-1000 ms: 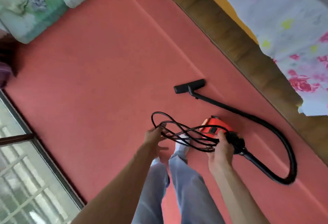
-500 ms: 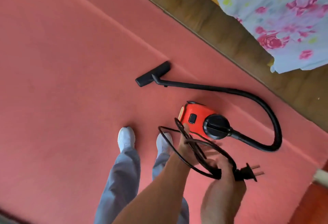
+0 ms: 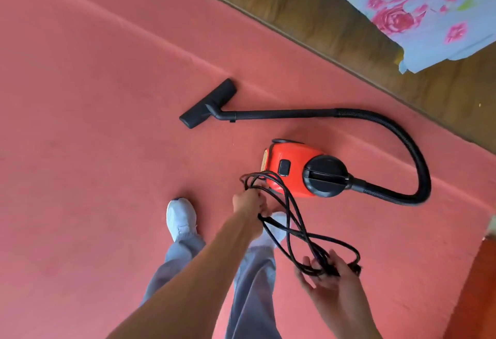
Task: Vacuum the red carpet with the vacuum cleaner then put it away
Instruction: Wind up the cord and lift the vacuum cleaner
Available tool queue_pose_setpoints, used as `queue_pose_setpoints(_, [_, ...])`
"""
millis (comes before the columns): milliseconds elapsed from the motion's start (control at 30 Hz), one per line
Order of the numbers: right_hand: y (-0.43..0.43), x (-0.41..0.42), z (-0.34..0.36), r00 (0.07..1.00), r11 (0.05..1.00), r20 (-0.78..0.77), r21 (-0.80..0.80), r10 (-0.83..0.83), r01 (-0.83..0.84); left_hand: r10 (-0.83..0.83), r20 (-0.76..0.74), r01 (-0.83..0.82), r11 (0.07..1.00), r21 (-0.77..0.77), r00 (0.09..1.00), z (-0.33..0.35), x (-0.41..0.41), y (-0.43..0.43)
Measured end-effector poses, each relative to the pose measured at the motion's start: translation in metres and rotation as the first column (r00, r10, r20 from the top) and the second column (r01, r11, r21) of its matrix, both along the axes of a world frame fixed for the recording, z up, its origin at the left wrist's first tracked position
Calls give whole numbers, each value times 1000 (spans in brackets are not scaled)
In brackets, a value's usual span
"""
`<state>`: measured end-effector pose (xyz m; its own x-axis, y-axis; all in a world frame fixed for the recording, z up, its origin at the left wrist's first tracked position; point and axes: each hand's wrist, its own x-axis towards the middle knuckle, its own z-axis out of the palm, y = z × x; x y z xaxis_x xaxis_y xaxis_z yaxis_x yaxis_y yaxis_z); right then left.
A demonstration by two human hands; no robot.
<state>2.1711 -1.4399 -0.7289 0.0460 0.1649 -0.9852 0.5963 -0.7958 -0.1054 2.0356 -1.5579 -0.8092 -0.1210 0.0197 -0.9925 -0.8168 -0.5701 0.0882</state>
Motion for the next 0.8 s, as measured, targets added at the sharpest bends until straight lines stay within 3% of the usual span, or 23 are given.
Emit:
queue_pose_setpoints(33, [10,-17,4,998,999,-45,-1,-48,48,-77,-4,76,996,-47,997,-2,-2,-6])
queue_pose_setpoints(67, [12,-18,-2,1000,1000,10,-3,-4,4,-132,-24,129,988,-90,991,-4,-3,-11])
queue_pose_setpoints(133, [20,-23,-20,942,944,88,32,324,-328,-198,-55,189,972,-141,979,-8,-7,-17])
queue_pose_setpoints(200, [17,-30,-17,792,774,168,169,587,-610,-225,-79,214,968,-130,971,-9,-10,-22])
queue_pose_setpoints(300, [21,-61,3,641,559,115,392,759,-731,-221,-94,212,973,-94,971,-9,-15,-25])
queue_pose_setpoints(333, [22,-69,10,570,500,53,419,820,-758,-218,-87,210,973,-96,972,-10,-17,-24])
queue_pose_setpoints(400, [23,-81,31,302,305,-76,419,950,-855,-242,-73,231,963,-137,967,-12,-21,-22])
queue_pose_setpoints(433, [23,-88,41,214,251,-137,410,967,-877,-268,-66,255,954,-159,961,-12,-23,-21])
queue_pose_setpoints(533, [18,-103,51,231,349,-338,351,913,-869,-354,-45,338,918,-210,934,-17,-27,-18])
queue_pose_setpoints(567, [12,-105,45,157,275,-323,361,933,-891,-355,-47,340,920,-194,934,-17,-27,-16])
queue_pose_setpoints(667, [-12,-99,-1,-122,-71,-130,341,984,-937,-249,-61,249,969,-13,967,-15,-31,-7])
queue_pose_setpoints(700, [-19,-95,-17,-146,-106,-107,315,983,-943,-182,-56,184,982,48,982,-15,-32,-5])
queue_pose_setpoints(733, [-26,-91,-29,-119,-80,-117,299,986,-951,-108,-43,111,990,87,993,-17,-34,-5])
queue_pose_setpoints(800, [-35,-85,-44,60,100,-136,313,989,-944,42,-15,-40,990,137,999,-18,-39,-4])
